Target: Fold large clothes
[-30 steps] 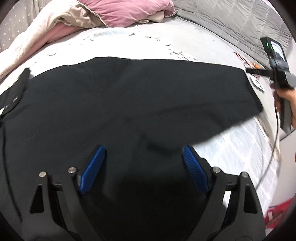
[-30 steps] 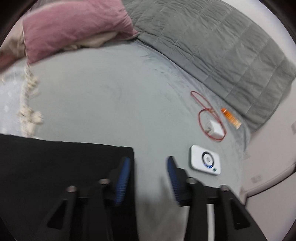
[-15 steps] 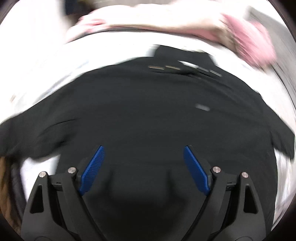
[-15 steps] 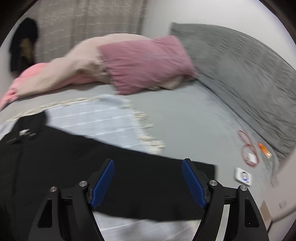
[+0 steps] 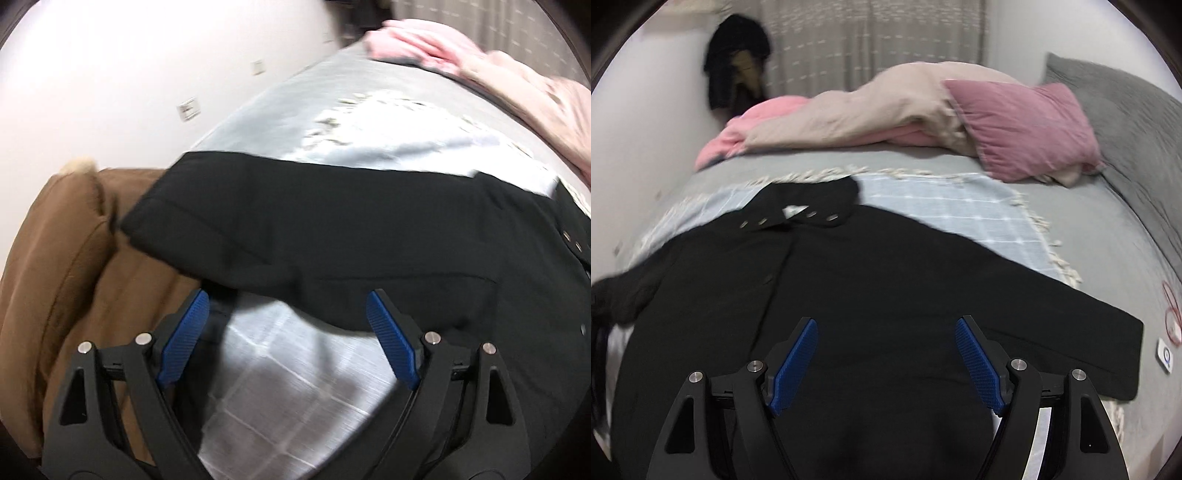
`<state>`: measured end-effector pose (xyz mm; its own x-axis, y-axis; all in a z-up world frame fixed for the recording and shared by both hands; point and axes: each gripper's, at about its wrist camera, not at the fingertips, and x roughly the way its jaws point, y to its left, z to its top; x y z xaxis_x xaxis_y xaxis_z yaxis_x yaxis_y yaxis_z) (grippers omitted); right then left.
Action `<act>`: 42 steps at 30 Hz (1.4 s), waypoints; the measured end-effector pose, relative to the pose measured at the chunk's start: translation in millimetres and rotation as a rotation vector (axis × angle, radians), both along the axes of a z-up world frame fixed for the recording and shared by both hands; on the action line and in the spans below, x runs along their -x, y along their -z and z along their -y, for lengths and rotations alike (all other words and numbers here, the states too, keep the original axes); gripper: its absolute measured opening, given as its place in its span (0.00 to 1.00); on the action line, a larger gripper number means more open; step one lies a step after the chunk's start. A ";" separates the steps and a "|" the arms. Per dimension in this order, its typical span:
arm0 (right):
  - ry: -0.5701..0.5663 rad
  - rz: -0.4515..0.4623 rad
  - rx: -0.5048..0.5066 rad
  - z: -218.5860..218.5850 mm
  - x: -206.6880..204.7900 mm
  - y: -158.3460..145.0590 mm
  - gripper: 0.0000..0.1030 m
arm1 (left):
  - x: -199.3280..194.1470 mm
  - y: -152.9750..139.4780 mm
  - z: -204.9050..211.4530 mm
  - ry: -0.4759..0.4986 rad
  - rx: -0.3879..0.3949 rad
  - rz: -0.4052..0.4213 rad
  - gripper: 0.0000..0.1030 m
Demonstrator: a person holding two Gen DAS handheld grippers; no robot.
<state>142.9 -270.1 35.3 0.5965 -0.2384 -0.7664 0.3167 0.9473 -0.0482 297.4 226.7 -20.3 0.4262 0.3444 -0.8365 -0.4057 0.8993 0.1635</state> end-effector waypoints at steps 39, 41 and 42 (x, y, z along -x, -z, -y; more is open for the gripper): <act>-0.025 -0.013 -0.251 -5.4 -10.9 78.8 0.76 | 16.1 -112.7 267.9 0.768 0.436 0.538 0.13; -0.017 -0.008 -0.254 0.0 -9.0 79.8 0.76 | 19.1 -88.6 295.9 0.955 0.566 0.389 0.44; -0.007 -0.008 -0.256 3.7 -8.4 80.8 0.76 | 22.2 -80.2 301.6 1.013 0.604 0.329 0.50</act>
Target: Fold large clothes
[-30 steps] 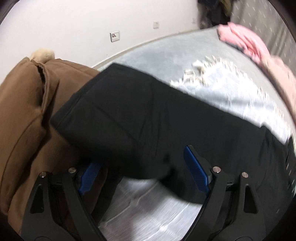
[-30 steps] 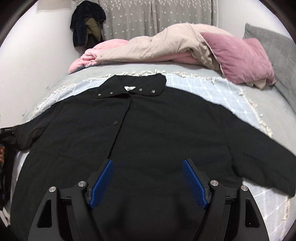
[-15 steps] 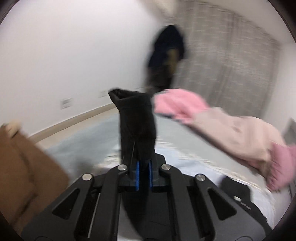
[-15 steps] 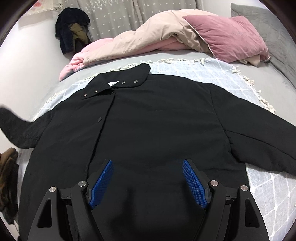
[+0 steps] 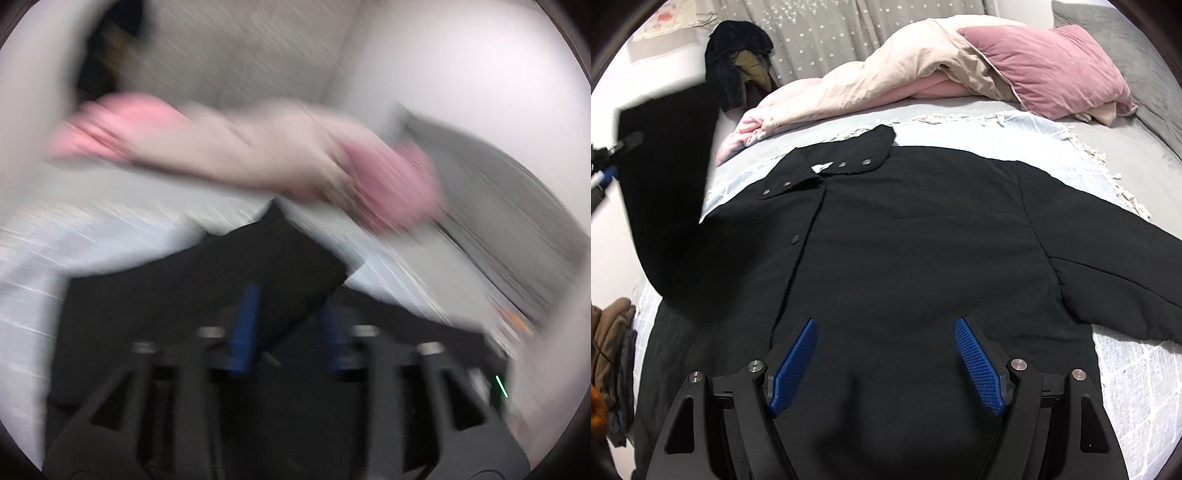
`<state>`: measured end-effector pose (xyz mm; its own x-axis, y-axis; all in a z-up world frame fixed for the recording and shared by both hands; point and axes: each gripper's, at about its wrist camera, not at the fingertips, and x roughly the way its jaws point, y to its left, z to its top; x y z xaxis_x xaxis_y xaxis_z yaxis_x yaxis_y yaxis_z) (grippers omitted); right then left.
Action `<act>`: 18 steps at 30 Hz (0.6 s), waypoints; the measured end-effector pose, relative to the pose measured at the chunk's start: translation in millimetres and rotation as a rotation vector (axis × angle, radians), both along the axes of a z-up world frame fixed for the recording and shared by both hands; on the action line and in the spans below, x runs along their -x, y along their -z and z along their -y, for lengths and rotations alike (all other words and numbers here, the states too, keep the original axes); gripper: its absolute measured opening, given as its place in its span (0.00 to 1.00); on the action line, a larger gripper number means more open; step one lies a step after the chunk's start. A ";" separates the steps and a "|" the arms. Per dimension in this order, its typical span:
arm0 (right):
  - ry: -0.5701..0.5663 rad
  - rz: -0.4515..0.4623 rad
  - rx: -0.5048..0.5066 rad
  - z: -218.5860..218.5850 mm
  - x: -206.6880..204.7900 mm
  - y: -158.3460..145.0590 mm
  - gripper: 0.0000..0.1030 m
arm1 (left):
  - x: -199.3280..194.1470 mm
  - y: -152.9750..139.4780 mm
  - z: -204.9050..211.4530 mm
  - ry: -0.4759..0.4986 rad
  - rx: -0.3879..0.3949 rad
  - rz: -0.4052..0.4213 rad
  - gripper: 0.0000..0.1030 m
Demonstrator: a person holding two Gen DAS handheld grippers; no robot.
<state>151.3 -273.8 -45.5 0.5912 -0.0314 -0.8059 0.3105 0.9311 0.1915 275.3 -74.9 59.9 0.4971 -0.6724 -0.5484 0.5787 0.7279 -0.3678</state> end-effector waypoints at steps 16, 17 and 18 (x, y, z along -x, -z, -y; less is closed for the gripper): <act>-0.049 0.032 -0.159 -19.6 -21.5 17.4 0.76 | -47.3 129.4 -131.0 -0.285 -0.371 -0.076 0.62; -0.051 0.025 -0.165 -21.0 -22.4 20.2 0.76 | -52.9 145.2 -134.3 -0.287 -0.400 -0.108 0.62; -0.052 0.016 -0.170 -21.6 -22.4 22.8 0.76 | -54.3 162.9 -139.6 -0.276 -0.410 -0.130 0.62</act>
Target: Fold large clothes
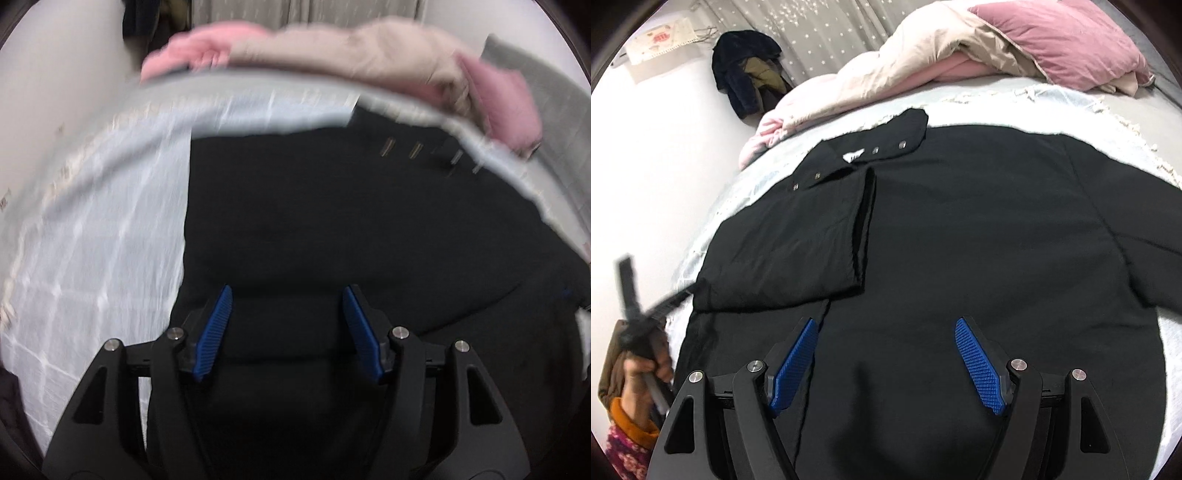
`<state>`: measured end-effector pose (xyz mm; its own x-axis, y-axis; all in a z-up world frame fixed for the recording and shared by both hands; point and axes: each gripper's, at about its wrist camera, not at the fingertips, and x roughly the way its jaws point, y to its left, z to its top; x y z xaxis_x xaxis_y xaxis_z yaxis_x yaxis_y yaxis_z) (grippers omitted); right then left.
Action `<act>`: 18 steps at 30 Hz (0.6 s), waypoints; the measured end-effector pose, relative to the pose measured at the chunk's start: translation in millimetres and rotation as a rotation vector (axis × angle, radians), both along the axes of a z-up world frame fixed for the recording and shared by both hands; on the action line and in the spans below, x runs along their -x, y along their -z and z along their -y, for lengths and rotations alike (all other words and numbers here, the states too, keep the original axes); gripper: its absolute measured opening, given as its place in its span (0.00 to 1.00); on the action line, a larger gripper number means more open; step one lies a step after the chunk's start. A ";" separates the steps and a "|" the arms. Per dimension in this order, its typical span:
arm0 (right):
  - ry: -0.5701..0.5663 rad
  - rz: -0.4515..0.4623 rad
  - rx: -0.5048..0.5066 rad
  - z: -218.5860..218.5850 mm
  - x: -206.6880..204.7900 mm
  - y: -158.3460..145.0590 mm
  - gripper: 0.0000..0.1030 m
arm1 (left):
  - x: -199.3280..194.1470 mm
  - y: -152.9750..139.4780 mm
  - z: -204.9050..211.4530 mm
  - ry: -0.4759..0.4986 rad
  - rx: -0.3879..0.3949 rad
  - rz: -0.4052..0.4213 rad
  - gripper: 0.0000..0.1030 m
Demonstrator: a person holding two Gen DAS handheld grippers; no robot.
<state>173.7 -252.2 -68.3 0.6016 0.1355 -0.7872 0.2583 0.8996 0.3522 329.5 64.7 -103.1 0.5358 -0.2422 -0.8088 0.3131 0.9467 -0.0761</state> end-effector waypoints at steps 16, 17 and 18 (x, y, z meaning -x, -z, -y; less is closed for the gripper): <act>0.216 -0.073 0.119 47.1 34.7 -10.8 0.76 | 66.8 -42.4 -9.2 -0.078 -0.044 0.010 0.92; 0.249 -0.071 0.102 57.3 42.5 -11.9 0.76 | 70.5 -45.6 -11.8 -0.081 -0.017 0.007 0.99; 0.275 -0.070 0.092 64.8 46.9 -12.7 0.76 | 74.7 -48.7 -15.9 -0.083 0.029 0.009 0.99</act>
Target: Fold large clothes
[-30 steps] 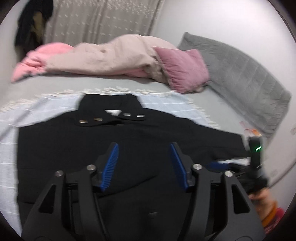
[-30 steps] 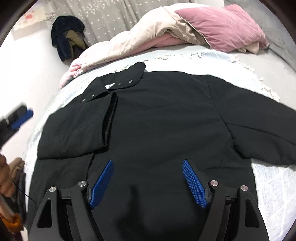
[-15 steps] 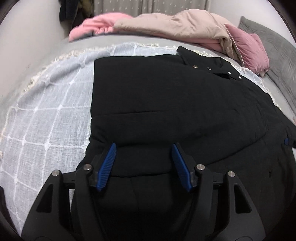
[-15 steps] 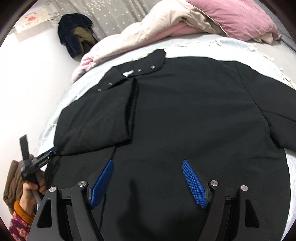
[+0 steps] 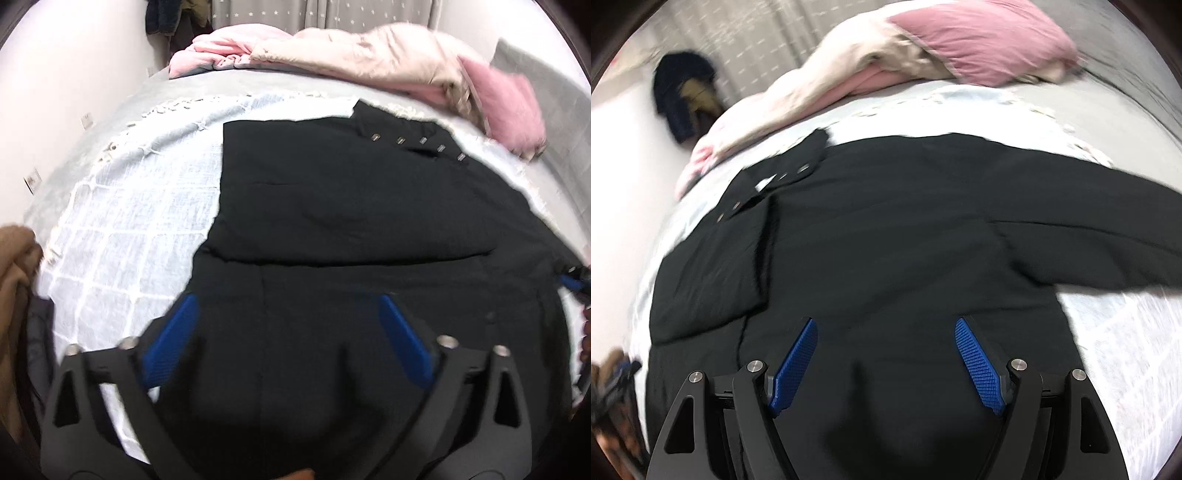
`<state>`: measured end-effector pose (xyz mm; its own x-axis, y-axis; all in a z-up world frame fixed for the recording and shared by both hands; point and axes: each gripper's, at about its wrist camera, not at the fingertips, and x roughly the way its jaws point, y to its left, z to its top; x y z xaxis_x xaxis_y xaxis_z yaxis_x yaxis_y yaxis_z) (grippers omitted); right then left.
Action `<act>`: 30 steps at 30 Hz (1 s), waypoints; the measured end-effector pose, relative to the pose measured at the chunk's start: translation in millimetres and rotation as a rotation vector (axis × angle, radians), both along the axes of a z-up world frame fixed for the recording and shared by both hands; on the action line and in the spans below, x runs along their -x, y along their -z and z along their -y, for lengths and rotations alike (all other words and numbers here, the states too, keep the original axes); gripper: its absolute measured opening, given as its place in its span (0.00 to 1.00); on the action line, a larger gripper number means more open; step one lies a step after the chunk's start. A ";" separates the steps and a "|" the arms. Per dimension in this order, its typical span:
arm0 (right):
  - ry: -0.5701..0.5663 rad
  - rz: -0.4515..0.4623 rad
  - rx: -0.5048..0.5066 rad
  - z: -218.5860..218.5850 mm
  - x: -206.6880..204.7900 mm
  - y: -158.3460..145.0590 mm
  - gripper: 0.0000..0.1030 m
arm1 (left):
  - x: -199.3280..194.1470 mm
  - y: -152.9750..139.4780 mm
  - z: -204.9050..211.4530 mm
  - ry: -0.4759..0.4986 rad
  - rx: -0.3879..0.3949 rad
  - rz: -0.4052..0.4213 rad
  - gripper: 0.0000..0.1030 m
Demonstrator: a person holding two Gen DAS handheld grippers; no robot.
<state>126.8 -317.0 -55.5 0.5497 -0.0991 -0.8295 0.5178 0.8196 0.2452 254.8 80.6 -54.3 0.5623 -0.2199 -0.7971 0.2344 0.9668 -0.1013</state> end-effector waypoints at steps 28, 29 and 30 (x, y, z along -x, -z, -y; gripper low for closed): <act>0.830 0.333 -0.328 245.6 171.3 53.7 0.68 | 5.0 7.5 -39.2 -0.046 0.222 0.043 0.99; 0.844 0.330 -0.321 255.3 173.4 53.4 0.62 | 4.8 7.9 -39.6 -0.047 0.221 0.043 0.99; 0.866 0.331 -0.323 258.6 172.4 54.1 0.51 | 4.3 8.0 -39.6 -0.047 0.220 0.042 0.99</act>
